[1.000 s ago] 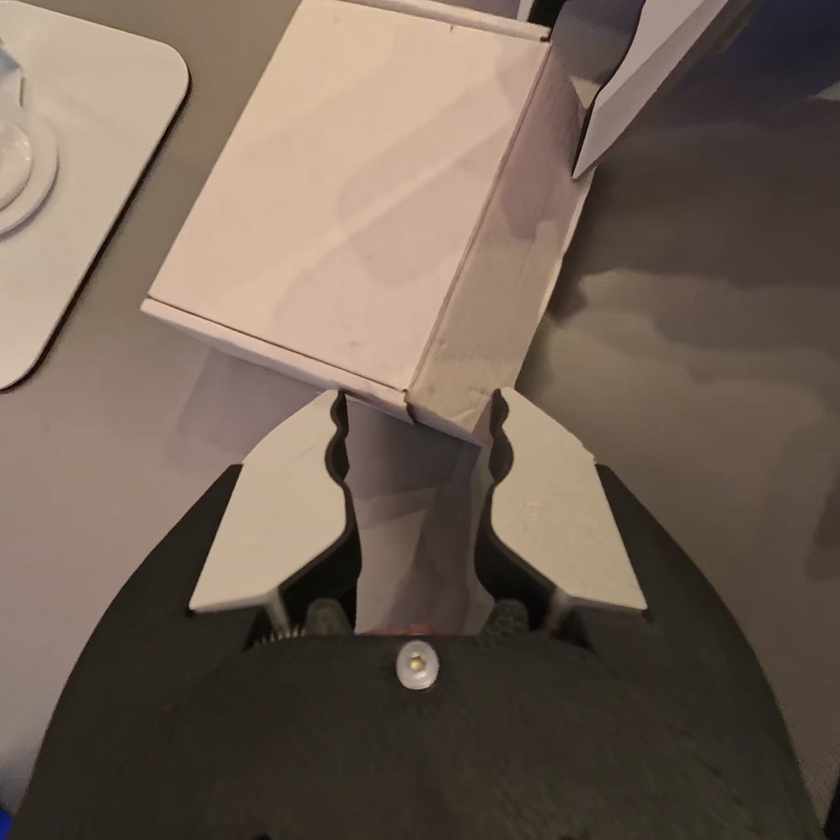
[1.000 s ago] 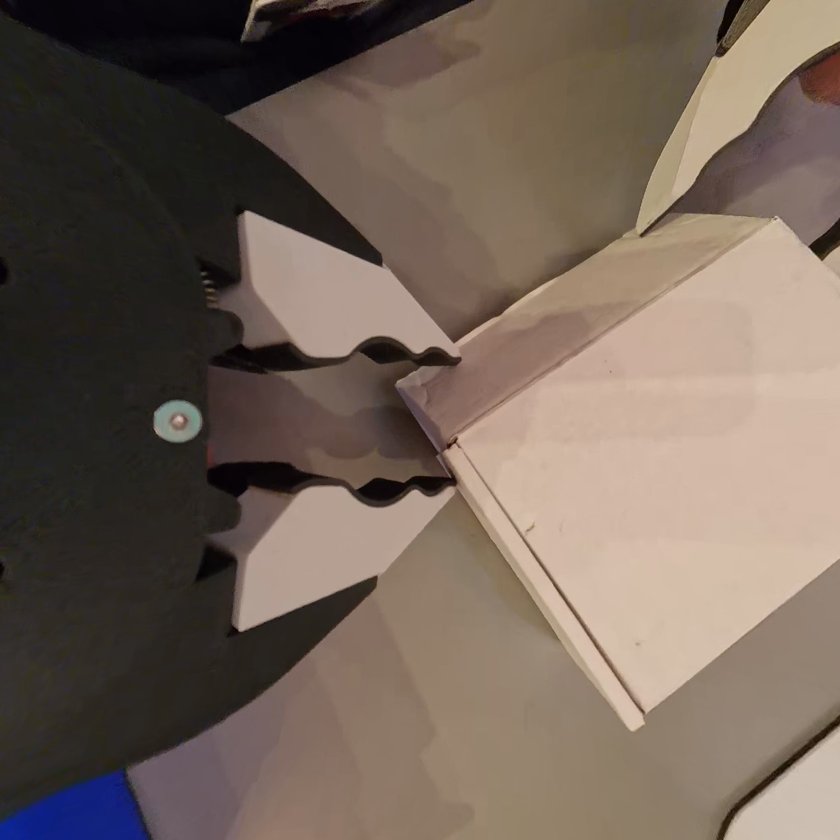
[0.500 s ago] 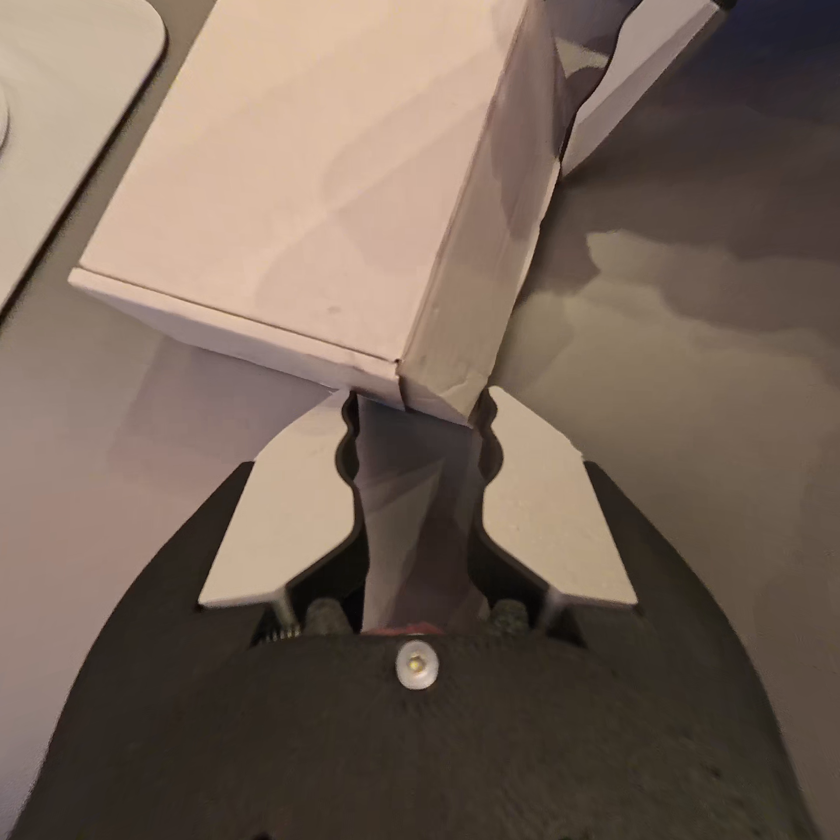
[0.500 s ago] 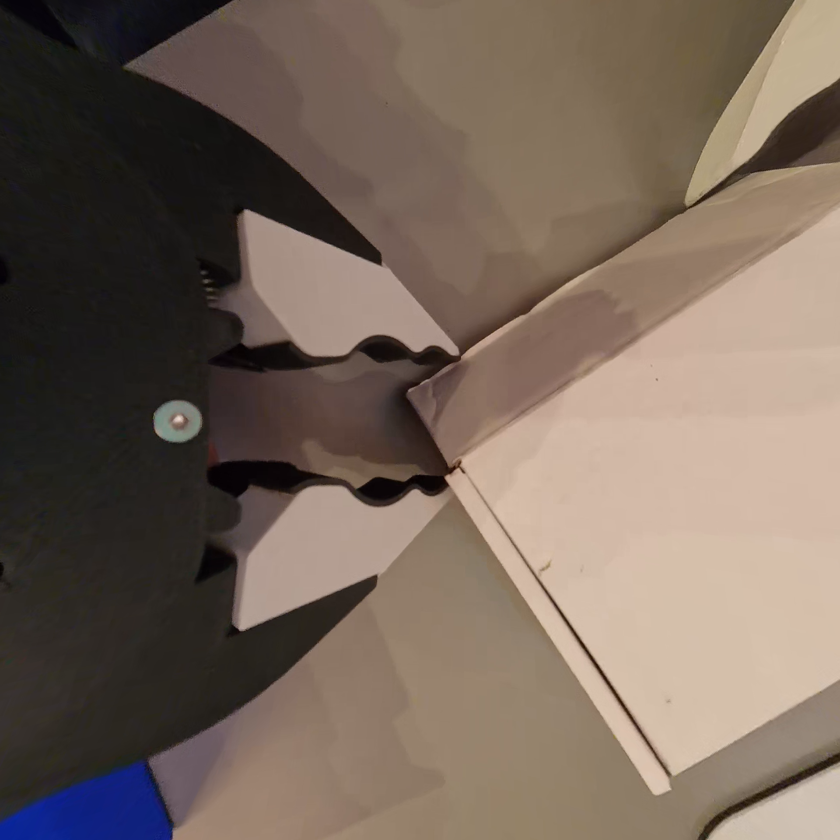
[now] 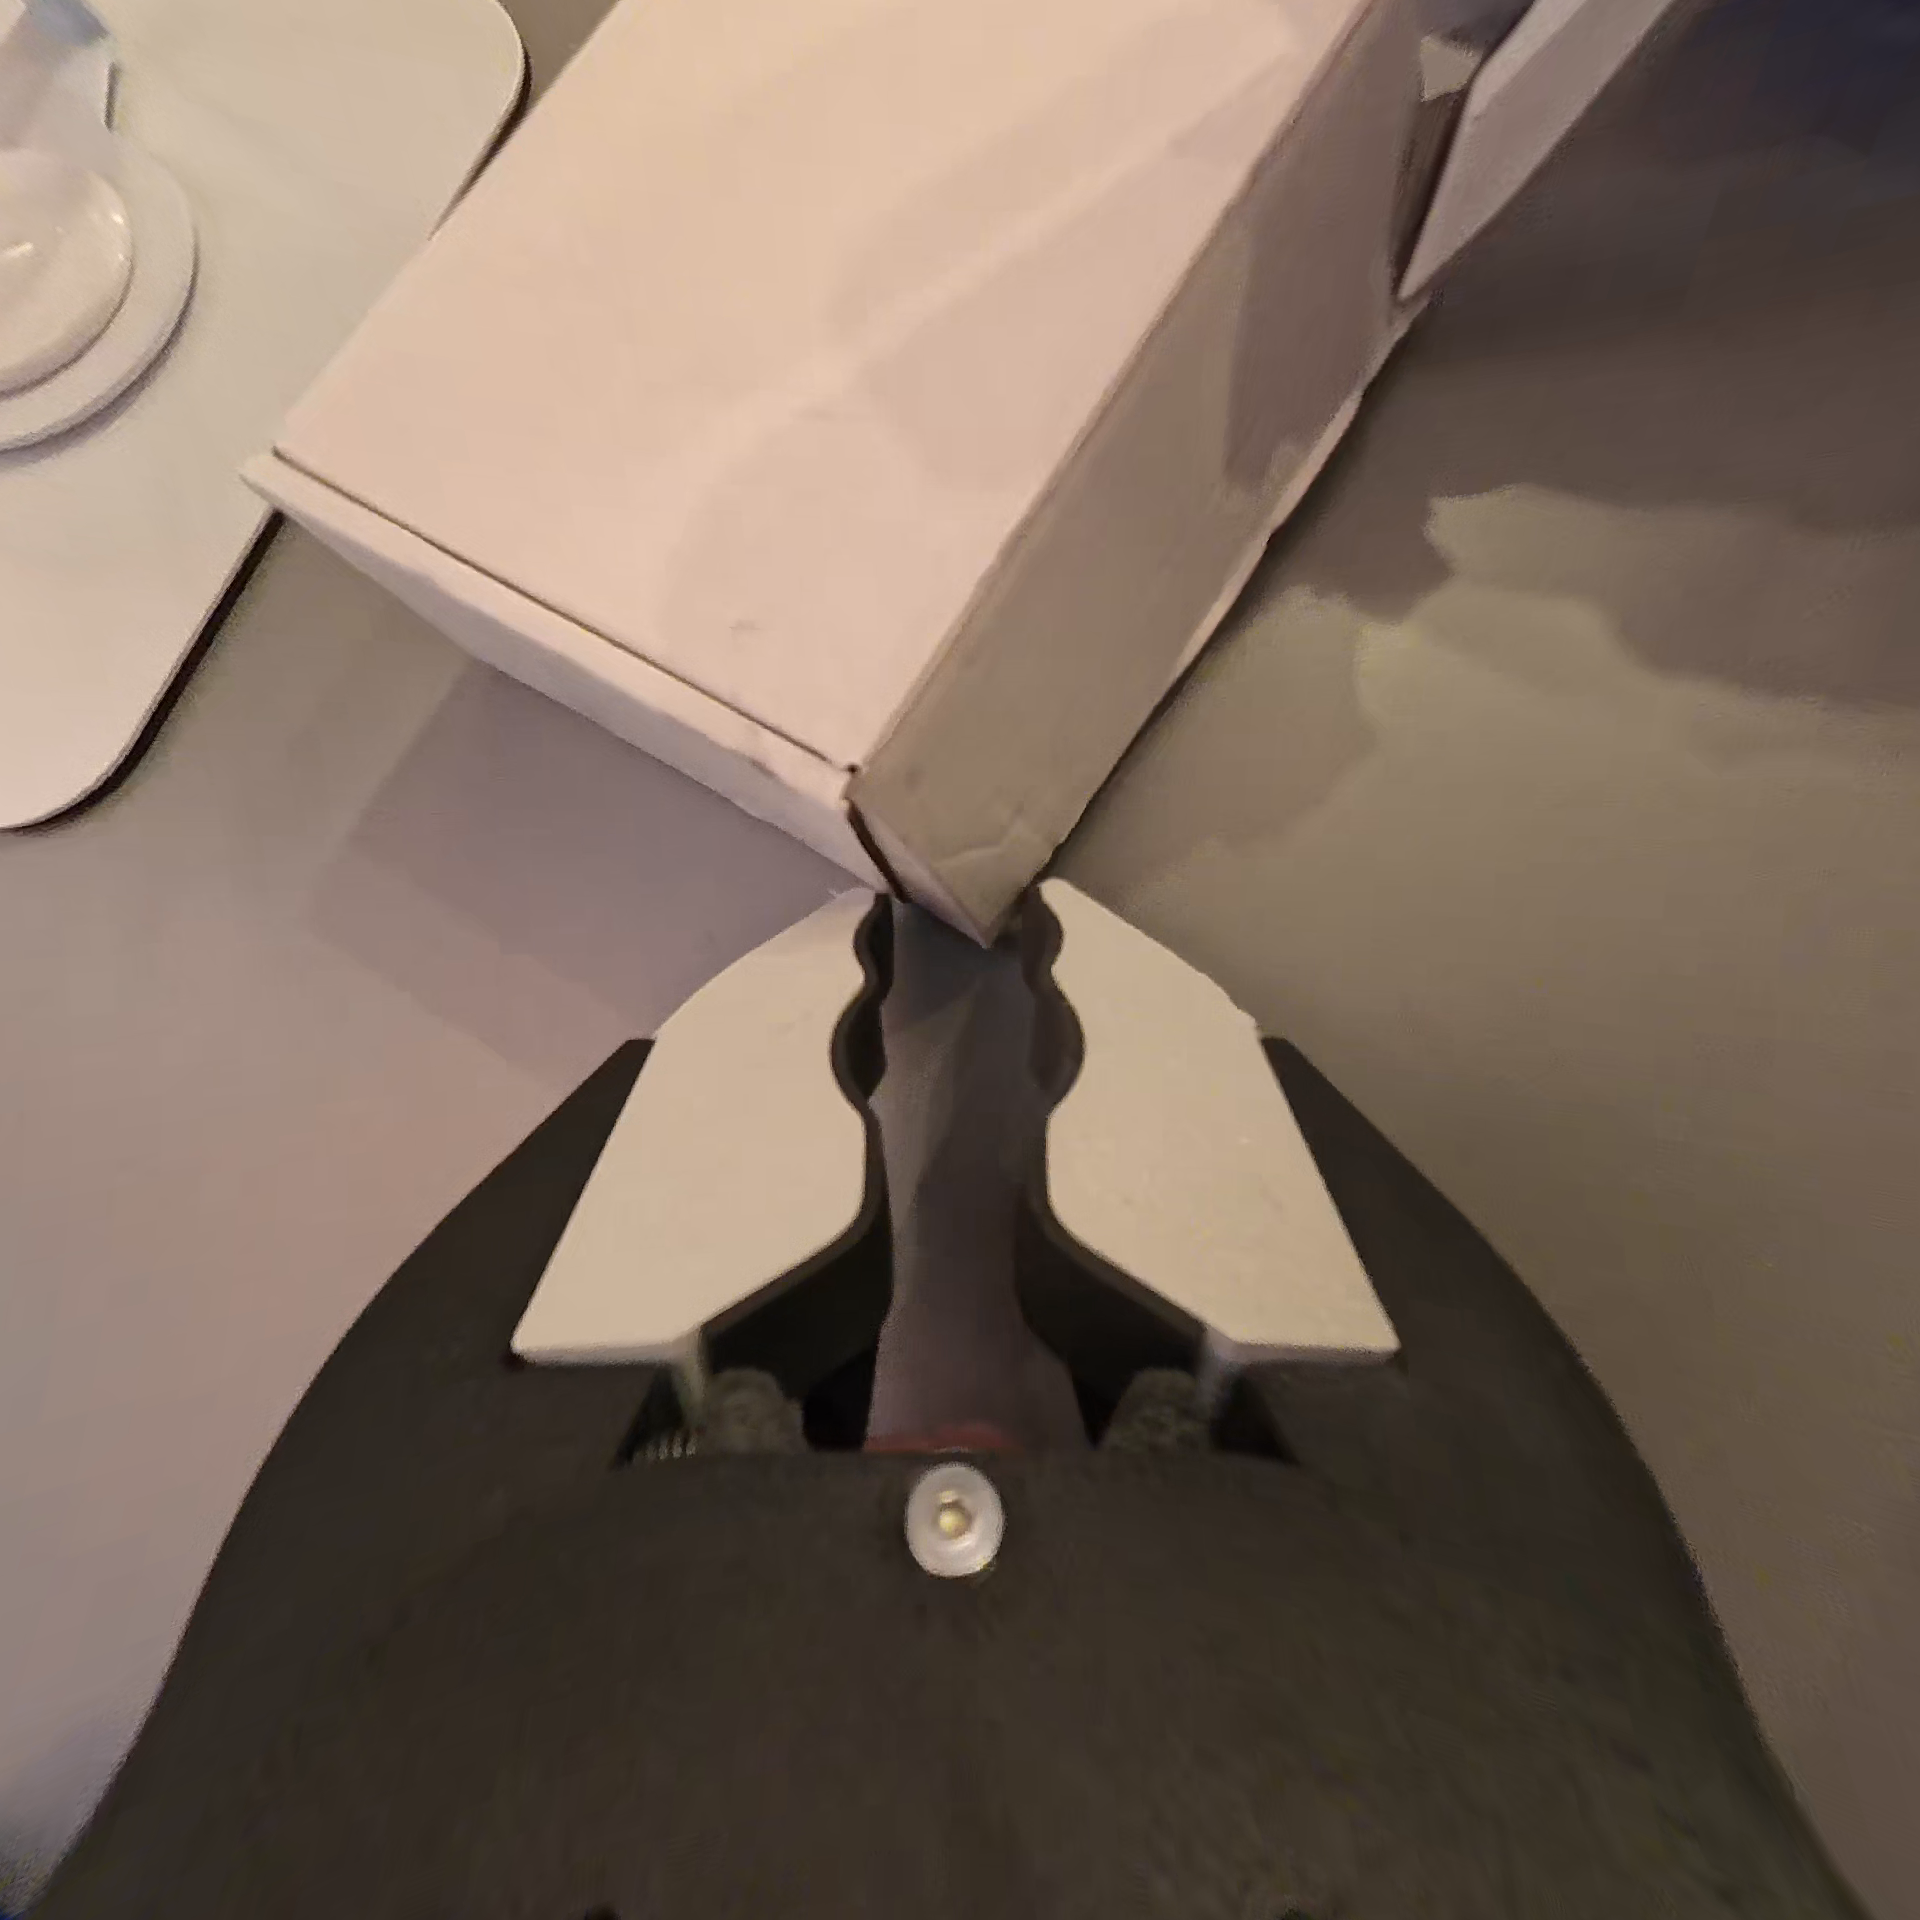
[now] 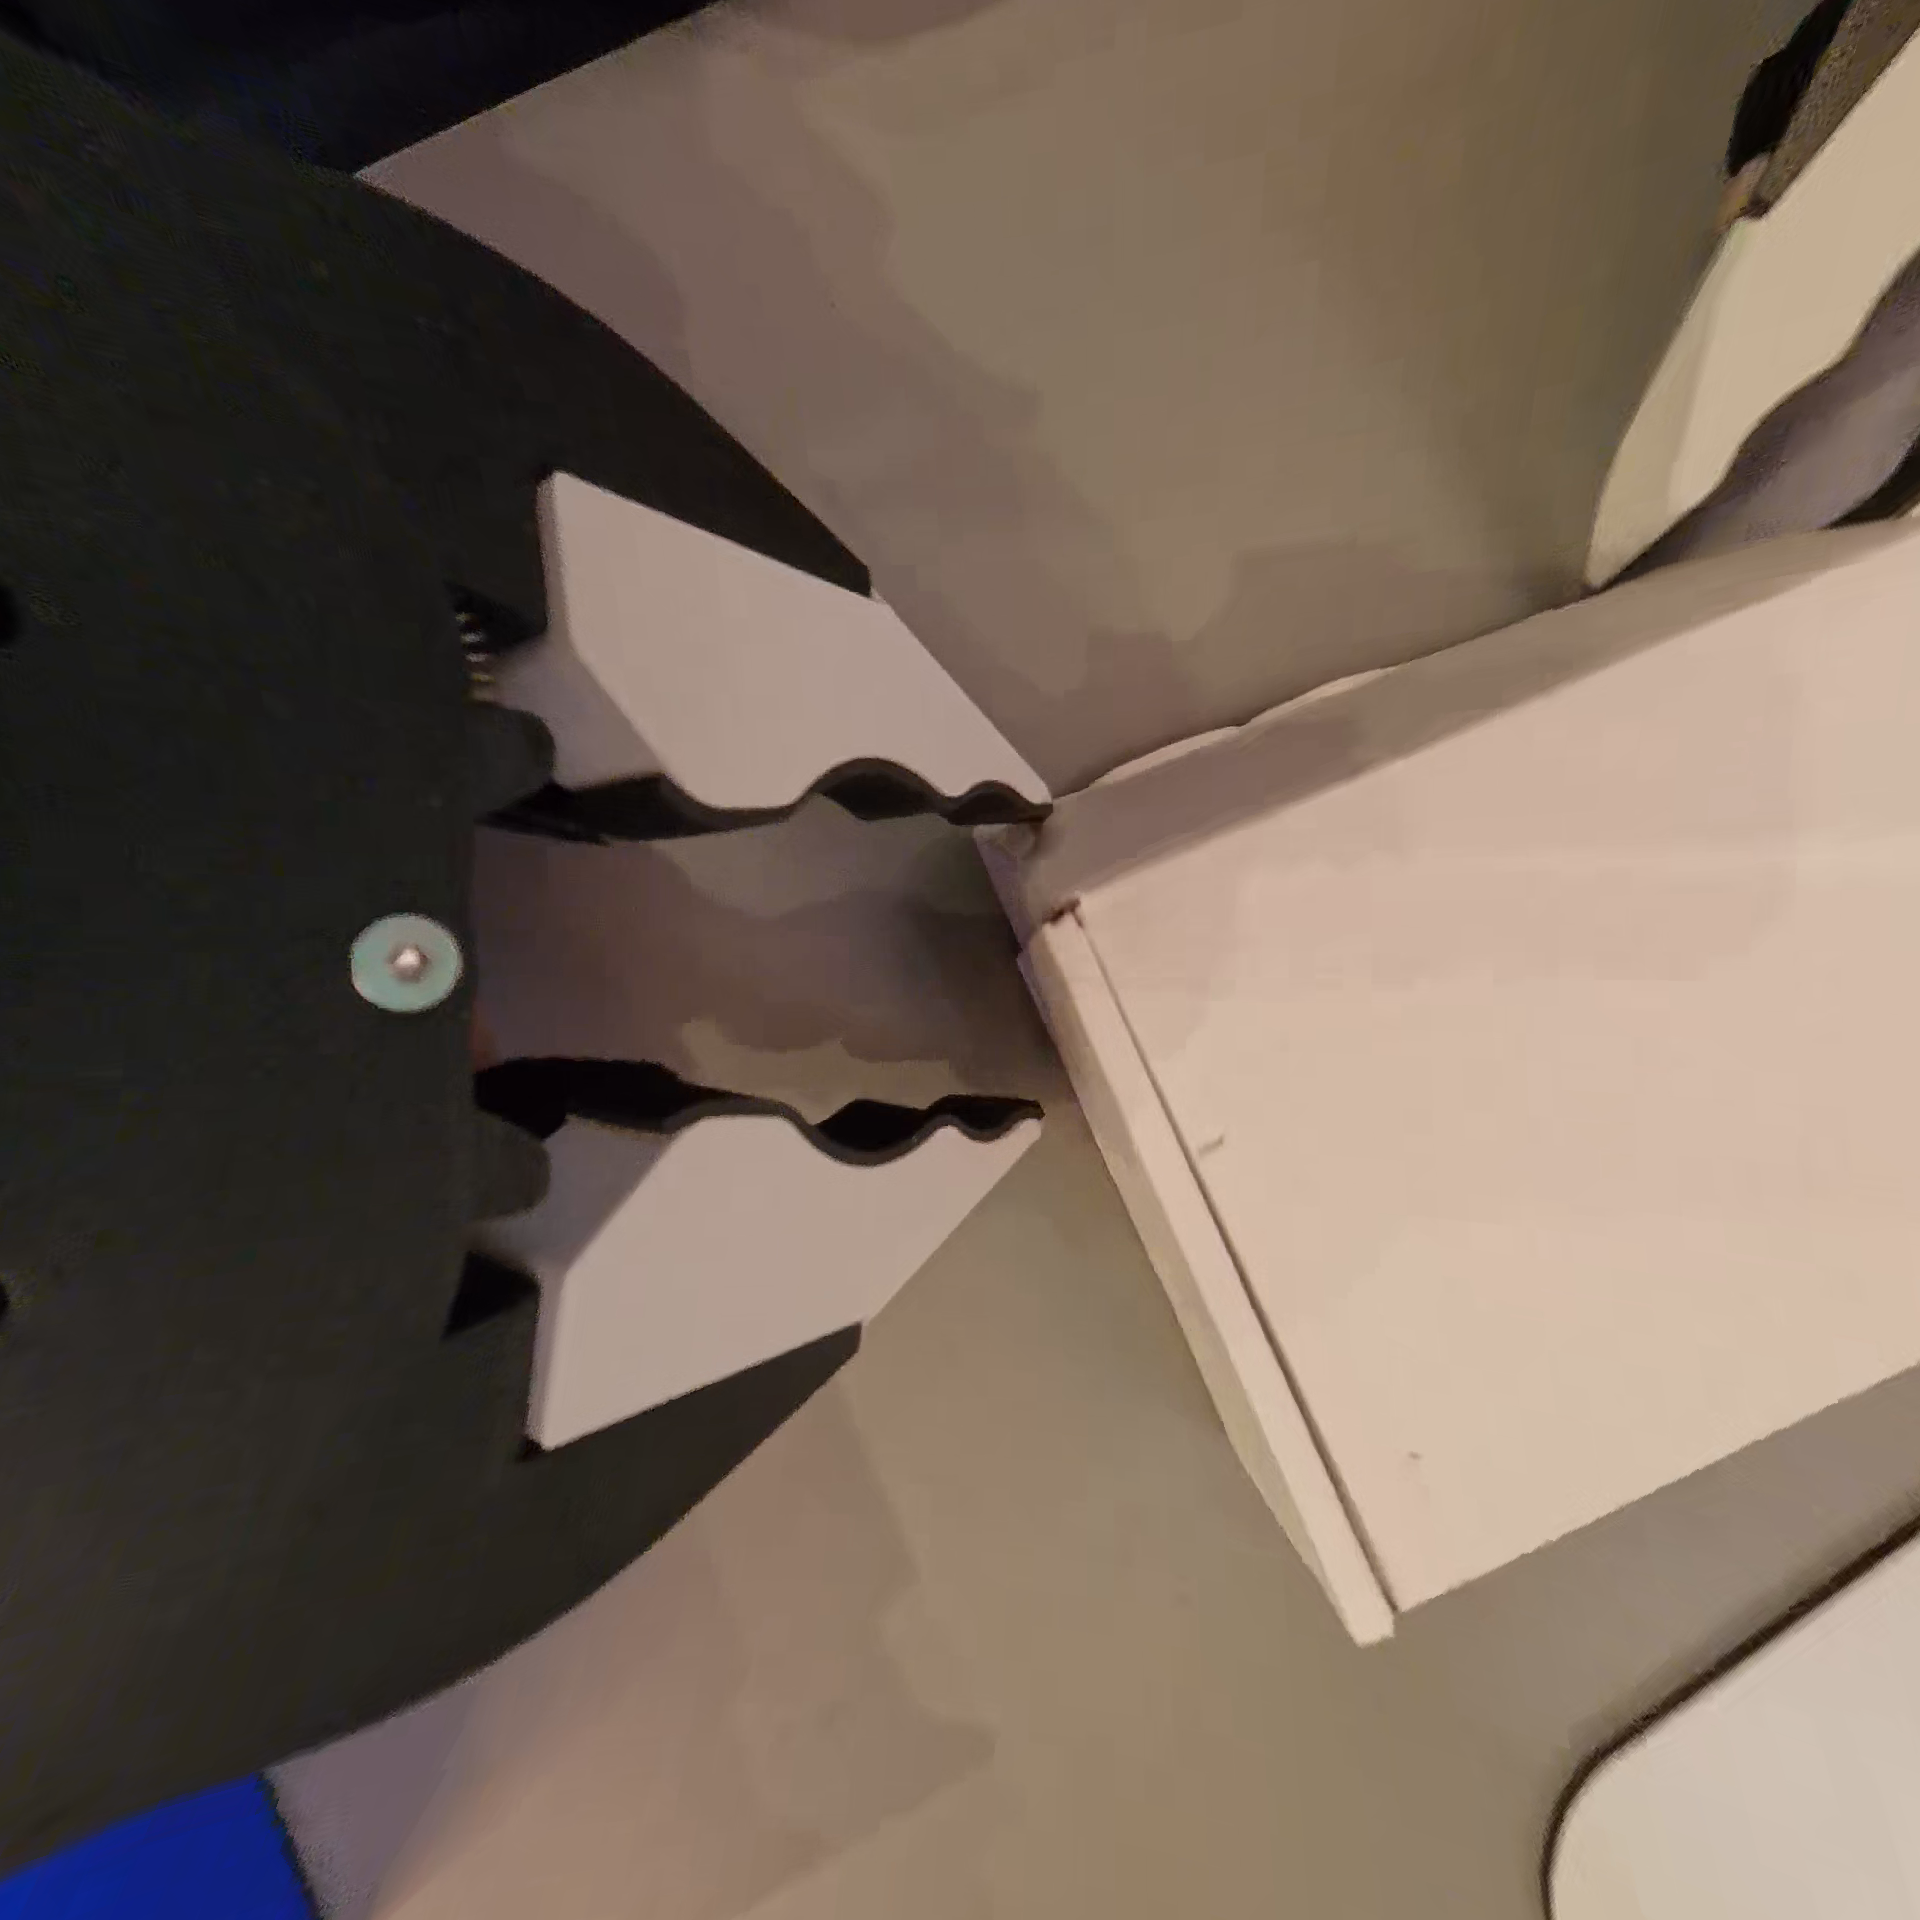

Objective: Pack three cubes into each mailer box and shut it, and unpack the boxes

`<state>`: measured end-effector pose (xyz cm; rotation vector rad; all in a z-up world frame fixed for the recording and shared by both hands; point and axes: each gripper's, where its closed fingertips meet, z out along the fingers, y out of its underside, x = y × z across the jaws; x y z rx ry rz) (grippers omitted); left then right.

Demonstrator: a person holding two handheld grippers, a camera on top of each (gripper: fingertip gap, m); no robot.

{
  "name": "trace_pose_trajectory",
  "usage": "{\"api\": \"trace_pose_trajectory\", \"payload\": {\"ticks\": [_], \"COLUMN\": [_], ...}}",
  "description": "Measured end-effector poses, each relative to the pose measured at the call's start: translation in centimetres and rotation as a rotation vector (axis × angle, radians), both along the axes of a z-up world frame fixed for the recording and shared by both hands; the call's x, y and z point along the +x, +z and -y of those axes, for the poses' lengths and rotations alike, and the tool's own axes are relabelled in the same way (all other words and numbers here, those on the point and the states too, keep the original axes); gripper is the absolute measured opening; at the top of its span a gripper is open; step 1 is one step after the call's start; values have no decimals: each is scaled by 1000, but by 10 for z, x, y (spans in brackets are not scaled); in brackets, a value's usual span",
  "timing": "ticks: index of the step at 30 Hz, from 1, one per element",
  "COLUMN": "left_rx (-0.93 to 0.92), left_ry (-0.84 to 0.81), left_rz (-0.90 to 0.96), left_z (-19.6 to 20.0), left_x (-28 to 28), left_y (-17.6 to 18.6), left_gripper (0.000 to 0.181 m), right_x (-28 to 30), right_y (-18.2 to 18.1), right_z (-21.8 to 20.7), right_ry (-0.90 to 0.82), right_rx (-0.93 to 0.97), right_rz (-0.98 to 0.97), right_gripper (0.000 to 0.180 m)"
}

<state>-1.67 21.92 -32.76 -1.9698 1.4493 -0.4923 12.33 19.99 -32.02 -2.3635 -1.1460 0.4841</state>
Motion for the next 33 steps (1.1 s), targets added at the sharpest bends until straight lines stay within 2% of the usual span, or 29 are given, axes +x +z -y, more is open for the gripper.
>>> {"api": "trace_pose_trajectory", "payload": {"ticks": [2,3,11,16,18,19,20,21,22,23,24,26,33], "left_rx": [-19,-34,59,90,39,-2,-32,-52,-59,-46,-20,12,88], "left_ry": [7,1,19,55,35,17,16,19,22,29,41,77,132], "left_rz": [-5,-7,-37,-38,-3,19,32,35,35,15,-9,-27,-27], "left_z": [-5,-6,-27,-31,-25,-21,-21,-22,-23,-26,-30,-38,-48], "left_x": [0,1,7,5,5,5,6,7,9,10,10,9,10], "left_y": [1,2,0,0,0,0,1,1,1,1,0,-1,-1], "left_gripper": [46,51,32,32,36,39,51,56,56,59,53,41,34], "right_x": [-3,-7,-4,-5,-5,-4,-6,-9,-10,-8,-6,-5,-3], "right_y": [-9,-9,-11,-12,-9,-5,-2,0,-1,-2,-3,-3,-4], "right_z": [2,1,-13,-16,-14,-15,-17,-19,-22,-26,-29,-32,-39], "right_ry": [33,54,85,82,60,53,48,36,19,11,6,-12,-11], "right_rx": [-30,-1,91,119,93,93,96,91,88,110,135,143,187], "right_rz": [28,22,155,155,109,100,79,52,43,64,91,100,142], "right_gripper": [47,39,21,22,25,25,33,47,50,42,34,31,26]}}
